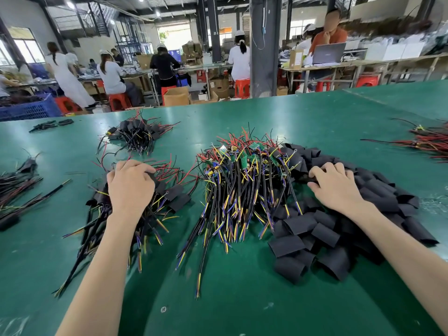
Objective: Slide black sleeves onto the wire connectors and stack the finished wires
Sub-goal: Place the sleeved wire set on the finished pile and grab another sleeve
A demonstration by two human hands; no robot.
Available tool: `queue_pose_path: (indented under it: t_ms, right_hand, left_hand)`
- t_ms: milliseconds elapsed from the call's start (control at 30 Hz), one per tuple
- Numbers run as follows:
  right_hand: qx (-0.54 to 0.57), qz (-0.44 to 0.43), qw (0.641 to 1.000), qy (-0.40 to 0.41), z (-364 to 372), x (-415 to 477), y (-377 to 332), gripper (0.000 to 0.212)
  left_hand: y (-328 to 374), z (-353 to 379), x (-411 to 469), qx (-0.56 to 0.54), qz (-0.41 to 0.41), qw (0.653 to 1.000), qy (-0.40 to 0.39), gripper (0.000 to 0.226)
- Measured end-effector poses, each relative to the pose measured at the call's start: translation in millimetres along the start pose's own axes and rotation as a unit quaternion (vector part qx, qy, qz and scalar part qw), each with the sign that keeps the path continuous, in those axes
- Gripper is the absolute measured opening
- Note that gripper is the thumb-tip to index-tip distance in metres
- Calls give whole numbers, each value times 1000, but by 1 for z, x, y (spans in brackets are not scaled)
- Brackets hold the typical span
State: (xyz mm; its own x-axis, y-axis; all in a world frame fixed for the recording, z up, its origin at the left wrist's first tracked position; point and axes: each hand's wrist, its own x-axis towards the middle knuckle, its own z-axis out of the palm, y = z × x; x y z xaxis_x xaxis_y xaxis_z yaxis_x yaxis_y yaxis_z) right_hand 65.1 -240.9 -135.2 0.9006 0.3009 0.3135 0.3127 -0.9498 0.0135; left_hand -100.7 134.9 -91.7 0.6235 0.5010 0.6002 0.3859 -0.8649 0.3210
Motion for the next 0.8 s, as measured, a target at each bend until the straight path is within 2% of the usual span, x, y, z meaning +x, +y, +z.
queue_pose_path:
  t_ms: [167,367,567,667,733,800]
  right_hand:
    - [13,20,1000,10,-4,-2,-3,29]
    - [40,16,999,-3,-9,-4,-3,22]
    - [85,18,995,44,-10,-3,-4,44]
    - [113,23,990,83,-12,-2,-5,53]
    - [134,15,985,104,-13,-1,-5,57]
    - [147,0,983,111,-13,0,-5,57]
  left_hand:
    - [-9,3,5,-32,-4,999,-14,14]
    - [-27,9,9,-83,14,996,-25,16]
    - [-24,7,9,-52,16,998,-37,16]
    - [-4,3,4,-12,22,1000,17,21]
    - [19,-1,3,-35,29,998,53,24]
    - [49,0,4,-98,26,994,38,24]
